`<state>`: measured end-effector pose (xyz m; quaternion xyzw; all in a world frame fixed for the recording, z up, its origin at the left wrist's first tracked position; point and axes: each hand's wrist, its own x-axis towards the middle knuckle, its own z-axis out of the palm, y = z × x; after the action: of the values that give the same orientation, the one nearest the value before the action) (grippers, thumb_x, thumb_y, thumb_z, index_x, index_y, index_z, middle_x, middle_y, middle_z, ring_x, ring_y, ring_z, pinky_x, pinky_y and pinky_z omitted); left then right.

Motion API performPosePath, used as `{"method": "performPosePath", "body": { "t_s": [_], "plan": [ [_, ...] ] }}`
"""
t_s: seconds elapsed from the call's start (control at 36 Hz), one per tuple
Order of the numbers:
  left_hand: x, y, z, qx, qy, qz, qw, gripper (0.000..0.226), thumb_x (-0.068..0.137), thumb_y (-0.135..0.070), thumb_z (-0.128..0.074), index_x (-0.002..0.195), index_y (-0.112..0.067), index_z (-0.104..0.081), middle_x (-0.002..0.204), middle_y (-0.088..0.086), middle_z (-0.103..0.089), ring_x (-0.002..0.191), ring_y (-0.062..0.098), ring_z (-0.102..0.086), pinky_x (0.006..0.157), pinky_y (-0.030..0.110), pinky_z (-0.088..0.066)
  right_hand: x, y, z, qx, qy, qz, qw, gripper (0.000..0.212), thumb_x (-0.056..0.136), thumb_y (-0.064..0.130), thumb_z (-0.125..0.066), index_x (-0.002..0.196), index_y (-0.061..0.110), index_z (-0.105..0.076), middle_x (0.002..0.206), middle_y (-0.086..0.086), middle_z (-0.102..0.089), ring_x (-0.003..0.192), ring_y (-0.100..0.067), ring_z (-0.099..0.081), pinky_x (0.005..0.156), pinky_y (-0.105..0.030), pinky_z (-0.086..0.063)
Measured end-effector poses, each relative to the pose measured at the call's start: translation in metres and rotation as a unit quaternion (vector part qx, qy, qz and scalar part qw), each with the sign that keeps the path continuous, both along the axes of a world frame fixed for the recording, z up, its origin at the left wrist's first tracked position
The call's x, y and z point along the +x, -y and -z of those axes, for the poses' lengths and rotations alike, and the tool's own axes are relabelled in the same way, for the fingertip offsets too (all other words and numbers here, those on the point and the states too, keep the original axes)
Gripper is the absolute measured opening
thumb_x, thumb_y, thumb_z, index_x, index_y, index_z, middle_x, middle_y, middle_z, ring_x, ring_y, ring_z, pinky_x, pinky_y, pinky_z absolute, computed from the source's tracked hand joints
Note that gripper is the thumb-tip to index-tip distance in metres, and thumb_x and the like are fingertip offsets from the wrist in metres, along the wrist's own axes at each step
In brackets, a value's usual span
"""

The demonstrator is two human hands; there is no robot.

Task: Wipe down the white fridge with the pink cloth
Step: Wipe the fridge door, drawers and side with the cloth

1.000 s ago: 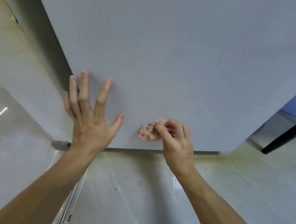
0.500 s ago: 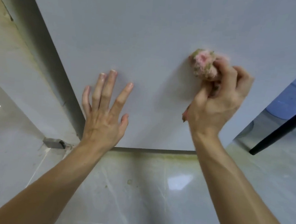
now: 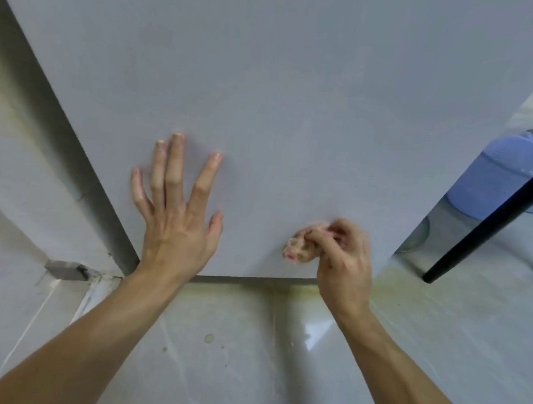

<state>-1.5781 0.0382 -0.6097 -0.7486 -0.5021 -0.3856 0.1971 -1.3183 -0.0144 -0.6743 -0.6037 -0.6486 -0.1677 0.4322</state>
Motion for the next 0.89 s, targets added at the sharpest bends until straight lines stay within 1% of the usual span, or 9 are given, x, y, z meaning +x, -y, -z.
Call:
{"method": "performPosePath", "body": {
  "t_s": [0.11,0.17,0.22,0.28,0.36,0.53,0.67,0.81,0.89],
  "plan": [
    [0.013,0.000,0.002,0.008,-0.019,0.018,1.000,0.102,0.079,-0.021,-0.085,0.164,-0.025,-0.027,0.170,0.017,-0.003,0.161,0.036,-0.001,0.124,0.069,-0.005,0.013,0.003,-0.045,0.080,-0.094,0.021,0.992,0.037,0.089,-0.003,-0.053,0.104,0.012,-0.083,0.119,-0.022,-0.060,0.108,-0.033,-0.054,0.095,-0.014,-0.041],
    [0.021,0.002,0.003,0.001,-0.021,0.028,0.999,0.106,0.077,-0.023,-0.087,0.164,-0.026,-0.026,0.171,0.018,-0.004,0.161,0.036,0.000,0.124,0.068,-0.004,0.026,-0.007,-0.074,0.143,-0.217,0.024,0.965,0.048,0.087,-0.006,-0.056,0.108,0.028,-0.081,0.117,-0.019,-0.060,0.104,-0.039,-0.060,0.096,-0.031,-0.054],
    [0.028,0.004,0.004,-0.003,-0.025,0.034,0.999,0.107,0.076,-0.023,-0.088,0.164,-0.027,-0.027,0.171,0.018,-0.004,0.161,0.036,0.000,0.124,0.067,-0.003,0.043,-0.021,-0.110,0.207,-0.322,0.047,0.923,0.057,0.085,-0.003,-0.057,0.108,0.045,-0.078,0.114,0.004,-0.054,0.096,-0.044,-0.062,0.082,-0.050,-0.060],
    [0.034,0.004,0.006,-0.006,-0.029,0.034,0.999,0.107,0.076,-0.023,-0.088,0.164,-0.027,-0.028,0.171,0.017,-0.004,0.161,0.038,-0.001,0.124,0.067,-0.003,0.057,-0.030,-0.138,0.250,-0.324,0.064,0.910,0.057,0.080,-0.001,-0.053,0.111,0.040,-0.080,0.109,0.013,-0.046,0.093,-0.044,-0.062,0.076,-0.051,-0.060],
    [0.042,0.002,0.008,-0.010,-0.026,0.025,0.999,0.105,0.077,-0.024,-0.087,0.164,-0.028,-0.028,0.171,0.016,-0.002,0.160,0.042,-0.001,0.123,0.072,-0.003,0.059,-0.029,-0.151,0.281,-0.286,0.072,0.913,0.055,0.081,-0.004,-0.053,0.116,0.029,-0.080,0.111,0.005,-0.045,0.100,-0.035,-0.061,0.082,-0.049,-0.059],
    [0.045,0.001,0.008,-0.015,-0.024,0.020,0.999,0.101,0.080,-0.024,-0.084,0.164,-0.027,-0.029,0.170,0.016,-0.001,0.158,0.044,-0.001,0.122,0.075,-0.004,0.069,-0.014,-0.066,0.167,-0.187,0.126,0.960,0.041,0.078,-0.017,-0.052,0.108,0.006,-0.069,0.118,-0.017,-0.052,0.109,-0.037,-0.056,0.086,-0.047,-0.054],
    [0.042,0.001,0.009,-0.013,-0.027,0.022,0.999,0.102,0.079,-0.024,-0.084,0.164,-0.027,-0.028,0.171,0.015,-0.001,0.158,0.043,0.000,0.122,0.075,-0.004,0.083,0.013,0.027,-0.040,-0.230,0.165,0.958,0.033,0.077,-0.021,-0.053,0.101,-0.003,-0.067,0.119,-0.021,-0.055,0.108,-0.029,-0.051,0.091,-0.005,-0.035],
    [0.041,0.002,0.009,-0.014,-0.037,0.023,0.999,0.103,0.080,-0.024,-0.083,0.165,-0.027,-0.026,0.171,0.017,-0.001,0.159,0.044,0.000,0.122,0.075,-0.005,0.094,0.016,0.044,-0.108,-0.379,0.162,0.905,0.030,0.082,-0.022,-0.053,0.090,0.003,-0.068,0.097,0.024,-0.059,0.083,-0.038,-0.066,0.054,-0.035,-0.058],
    [0.038,0.001,0.010,-0.017,-0.040,0.023,0.999,0.103,0.080,-0.024,-0.083,0.166,-0.028,-0.026,0.171,0.016,-0.001,0.159,0.044,-0.001,0.122,0.075,-0.005,0.090,0.007,0.010,-0.044,-0.384,0.161,0.908,0.043,0.078,-0.020,-0.049,0.081,0.020,-0.067,0.101,0.019,-0.051,0.086,-0.013,-0.067,0.071,-0.033,-0.061]
  ]
}}
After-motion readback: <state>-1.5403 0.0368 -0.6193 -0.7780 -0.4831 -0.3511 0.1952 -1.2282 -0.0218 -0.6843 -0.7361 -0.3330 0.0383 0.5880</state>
